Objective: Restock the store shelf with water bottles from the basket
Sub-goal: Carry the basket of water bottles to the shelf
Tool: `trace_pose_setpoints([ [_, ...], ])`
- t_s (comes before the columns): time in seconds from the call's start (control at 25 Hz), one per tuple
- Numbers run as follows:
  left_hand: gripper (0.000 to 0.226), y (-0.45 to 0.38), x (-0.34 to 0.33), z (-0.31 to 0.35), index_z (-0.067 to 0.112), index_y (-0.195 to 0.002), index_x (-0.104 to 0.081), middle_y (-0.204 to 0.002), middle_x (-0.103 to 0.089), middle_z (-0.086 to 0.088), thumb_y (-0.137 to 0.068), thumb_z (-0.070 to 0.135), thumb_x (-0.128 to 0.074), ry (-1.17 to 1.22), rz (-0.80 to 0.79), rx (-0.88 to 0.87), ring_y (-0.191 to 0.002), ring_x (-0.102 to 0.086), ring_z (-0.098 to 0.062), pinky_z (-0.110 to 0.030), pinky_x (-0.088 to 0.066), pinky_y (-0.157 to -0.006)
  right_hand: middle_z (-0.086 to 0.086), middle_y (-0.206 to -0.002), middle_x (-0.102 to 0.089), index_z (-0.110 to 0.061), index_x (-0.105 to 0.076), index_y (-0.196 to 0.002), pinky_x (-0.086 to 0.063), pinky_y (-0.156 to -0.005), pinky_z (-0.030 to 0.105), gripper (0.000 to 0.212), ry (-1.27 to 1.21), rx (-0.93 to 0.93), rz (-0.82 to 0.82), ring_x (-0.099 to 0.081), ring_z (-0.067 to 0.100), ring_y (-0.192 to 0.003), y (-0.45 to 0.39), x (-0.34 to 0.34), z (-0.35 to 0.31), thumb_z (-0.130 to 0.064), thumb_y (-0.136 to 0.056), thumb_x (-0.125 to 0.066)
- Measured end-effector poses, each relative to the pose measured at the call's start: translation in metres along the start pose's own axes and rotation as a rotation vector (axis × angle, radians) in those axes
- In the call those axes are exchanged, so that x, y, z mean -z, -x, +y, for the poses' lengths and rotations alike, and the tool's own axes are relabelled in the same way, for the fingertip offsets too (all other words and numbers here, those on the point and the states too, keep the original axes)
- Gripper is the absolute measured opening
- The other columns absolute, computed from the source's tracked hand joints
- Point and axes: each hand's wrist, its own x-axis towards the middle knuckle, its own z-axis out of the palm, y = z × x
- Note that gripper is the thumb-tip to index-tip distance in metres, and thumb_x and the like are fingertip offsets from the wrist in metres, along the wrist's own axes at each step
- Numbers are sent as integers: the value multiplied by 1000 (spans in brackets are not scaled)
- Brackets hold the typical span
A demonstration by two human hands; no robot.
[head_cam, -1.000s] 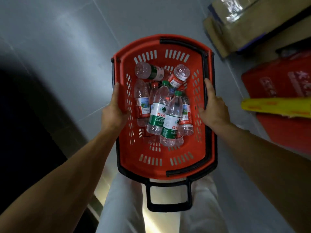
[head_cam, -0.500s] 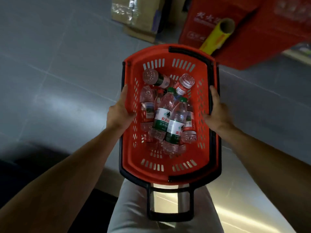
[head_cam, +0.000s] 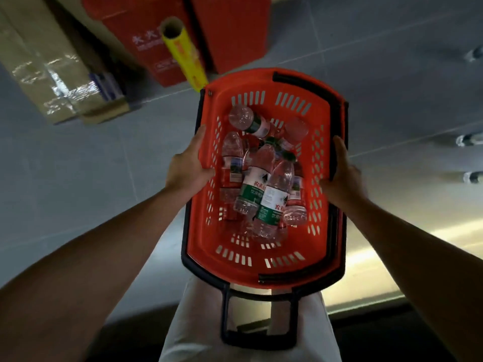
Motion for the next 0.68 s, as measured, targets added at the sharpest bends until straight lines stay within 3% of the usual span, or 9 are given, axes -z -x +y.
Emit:
trace_pose_setpoints([
  [0.12,104,-30,-40,48,52,-152,-5,-121,-64,2,-83,20,-76,-98,-68,-89,-69,-58,-2,-19,-49,-71,17,-124,-62,-32,-1,-156,-52,-58,31,94,-51,-89,80,-65,28,-80,1,15,55,-30,-90,-69],
  [0.24,107,-54,-80,99,53,-151,-6,-125,-64,-2,-80,17,-78,-193,-169,-202,-67,-59,-4,-20,-50,-65,17,-127,-60,-30,-1,-156,-56,-70,44,98,-87,-193,147,-68,36,-94,13,26,108,-32,-88,-71],
  [0.36,109,-84,-84,120,56,-149,-5,-136,-59,-6,-79,15,-78,-211,-203,-264,-82,-68,-16,-29,-59,-75,18,-124,-61,-29,0,-156,-48,-67,38,95,-190,-251,127,-66,32,-92,3,24,117,-31,-91,-68],
  [0.44,111,-130,-176,211,58,-148,-5,-127,-64,-9,-78,15,-79,-305,-249,-373,-87,-71,-23,-36,-60,-80,18,-124,-61,-31,1,-156,-45,-67,36,94,-289,-446,252,-62,26,-86,-32,64,197,-31,-92,-67],
  [0.48,111,-131,-170,213,59,-147,-4,-123,-66,-11,-77,16,-79,-308,-252,-350,-87,-71,-24,-37,-61,-81,17,-124,-61,-32,1,-156,-45,-67,35,94,-294,-415,227,-59,23,-83,-32,58,198,-32,-92,-67],
  [0.68,109,-174,-179,228,54,-150,-7,-116,-68,-9,-77,17,-80,-342,-251,-395,-83,-68,-21,-25,-54,-75,11,-117,-62,-38,2,-154,-44,-58,29,94,-333,-371,221,-57,17,-74,-70,65,208,-35,-91,-67],
])
